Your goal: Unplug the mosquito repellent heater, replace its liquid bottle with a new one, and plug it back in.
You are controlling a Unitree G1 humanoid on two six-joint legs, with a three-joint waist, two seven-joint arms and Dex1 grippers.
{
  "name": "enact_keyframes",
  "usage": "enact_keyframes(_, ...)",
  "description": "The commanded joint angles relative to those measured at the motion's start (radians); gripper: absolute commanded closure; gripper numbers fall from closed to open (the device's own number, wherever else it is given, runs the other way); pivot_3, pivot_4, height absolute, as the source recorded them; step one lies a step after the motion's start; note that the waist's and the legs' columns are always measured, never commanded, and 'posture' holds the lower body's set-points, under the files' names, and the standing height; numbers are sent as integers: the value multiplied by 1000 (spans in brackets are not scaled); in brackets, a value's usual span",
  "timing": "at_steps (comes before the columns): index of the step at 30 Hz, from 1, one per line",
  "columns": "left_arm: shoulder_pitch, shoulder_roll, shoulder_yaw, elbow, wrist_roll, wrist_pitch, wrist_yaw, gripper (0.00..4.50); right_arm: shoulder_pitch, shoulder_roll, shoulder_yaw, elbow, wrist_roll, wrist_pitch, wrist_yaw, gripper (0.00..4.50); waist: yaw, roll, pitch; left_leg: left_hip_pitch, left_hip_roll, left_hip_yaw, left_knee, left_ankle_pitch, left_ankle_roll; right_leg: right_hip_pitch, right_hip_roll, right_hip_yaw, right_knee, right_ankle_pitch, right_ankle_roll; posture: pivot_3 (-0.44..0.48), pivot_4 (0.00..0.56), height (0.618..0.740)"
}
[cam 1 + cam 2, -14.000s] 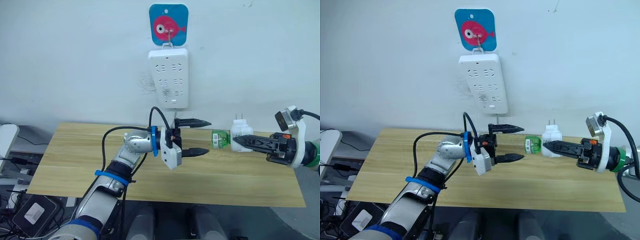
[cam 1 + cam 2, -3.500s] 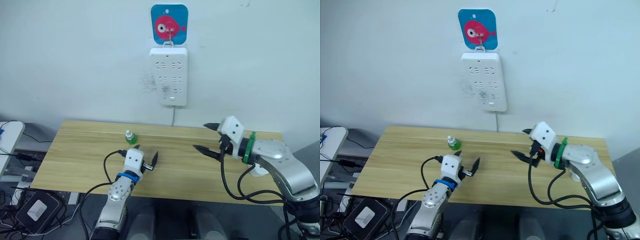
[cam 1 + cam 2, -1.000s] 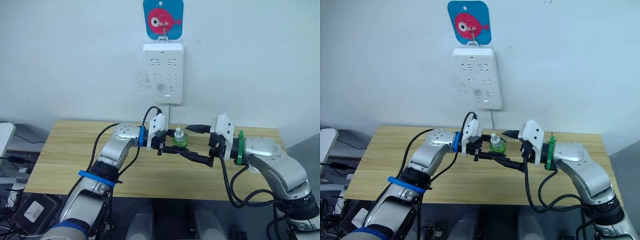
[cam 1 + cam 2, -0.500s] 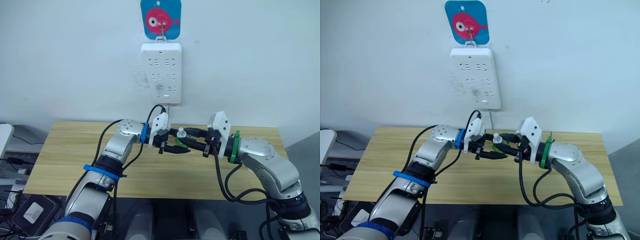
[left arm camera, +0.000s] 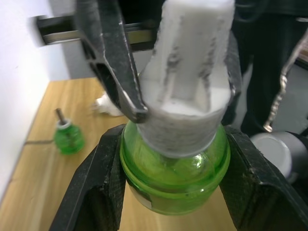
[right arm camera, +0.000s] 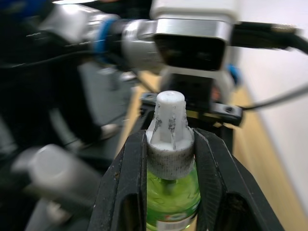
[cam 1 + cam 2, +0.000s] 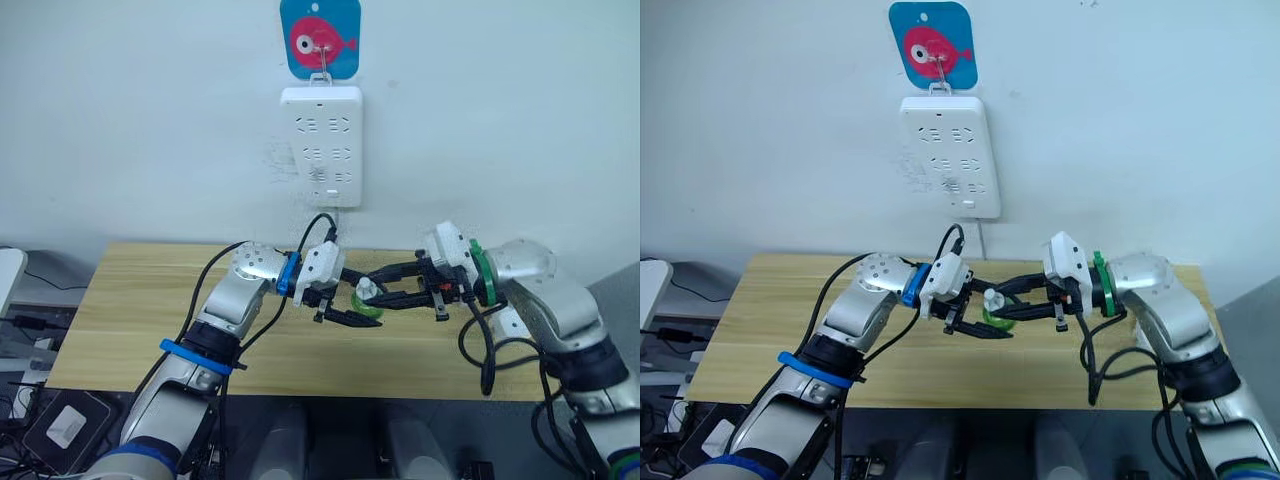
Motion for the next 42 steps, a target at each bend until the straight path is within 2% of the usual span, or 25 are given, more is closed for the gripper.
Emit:
enact_keyframes(1, 23, 25, 4, -19, -15, -1, -24, 2233, -48, -4, -20, 18, 18, -8, 53, 2771, 2, 0, 0, 0, 0, 0, 0, 0, 0, 0, 0, 0, 0, 0, 0, -11, 223, 740)
enact_keyframes(7, 15, 24, 30, 27, -4, -4, 35, 2233, 14, -93, -82, 32, -12, -28, 48, 794, 25, 0, 0, -1, 0, -1, 0, 0, 0, -1, -1, -1, -1, 0, 0, -2, 230, 740)
enact_keyframes(9, 16, 26, 40, 41, -2, -6, 59, 2233, 74, -110, -122, -23, -14, 2, -31, 130, 30, 0, 0, -1, 0, -1, 1, 0, 0, 0, -1, -2, -1, 0, 0, -8, 234, 740)
enact_keyframes(10, 15, 24, 46, 51, 1, -9, 72, 2233, 104, -109, -140, -60, -19, 29, -90, 22, 30, 0, 0, -2, 0, -1, 1, 0, 0, 0, -1, -2, -1, 0, 0, -8, 234, 740)
enact_keyframes(15, 6, 9, 59, 91, 21, -21, 138, 2233, 233, -35, -187, -281, -10, 202, -397, 22, 22, 0, 0, -2, 0, 0, 1, 0, 0, -1, -1, 0, 1, 0, 0, -22, 242, 740)
enact_keyframes(19, -13, -7, 59, 119, 29, -23, 162, 2233, 278, 62, -149, -411, -47, 281, -596, 22, 20, 0, 0, -2, 0, -1, 1, 1, -2, -2, -1, 0, 3, 0, 0, -38, 244, 740)
enact_keyframes(23, -34, -24, 50, 140, 32, -29, 161, 2233, 268, 134, -107, -439, -54, 327, -686, 22, 19, 0, 0, -2, -1, 0, 2, 2, -2, -2, -1, 0, 5, 0, 0, -51, 247, 740)
enact_keyframes(27, -51, -36, 45, 163, 37, -37, 160, 2233, 257, 152, -78, -415, -78, 329, -708, 22, 16, 0, 0, -1, -1, -1, 2, 3, -2, -2, -1, 0, 6, 0, 0, -57, 248, 740)
enact_keyframes(30, -60, -44, 43, 167, 37, -39, 159, 2233, 257, 150, -65, -399, -89, 320, -710, 603, 12, 0, 0, -1, -1, -1, 2, 3, -2, -2, -1, 0, 7, 0, 0, -57, 248, 740)
enact_keyframes(36, -46, -35, 47, 145, 31, -32, 149, 2233, 268, 148, -78, -412, -80, 315, -702, 2610, 1, 0, 0, -1, -1, -1, 1, 3, -2, -2, -1, 0, 7, 0, 0, -57, 251, 740)
enact_keyframes(37, -41, -32, 47, 143, 31, -33, 147, 2233, 272, 145, -80, -416, -79, 310, -697, 3061, 0, 0, 0, -1, -1, -1, 1, 3, -2, -2, -1, 0, 7, 0, 0, -56, 250, 740)
enact_keyframes(39, -34, -29, 47, 137, 31, -33, 145, 2233, 278, 140, -82, -419, -77, 299, -686, 3432, 0, 0, 0, -1, -1, -1, 1, 3, -2, -2, -1, 0, 7, 0, 0, -56, 250, 740)
enact_keyframes(42, -27, -31, 46, 128, 29, -31, 140, 2233, 275, 138, -79, -410, -64, 277, -652, 3430, 0, 0, 0, -1, -1, 0, 1, 3, -2, -2, -1, 1, 8, 0, 0, -53, 248, 740)
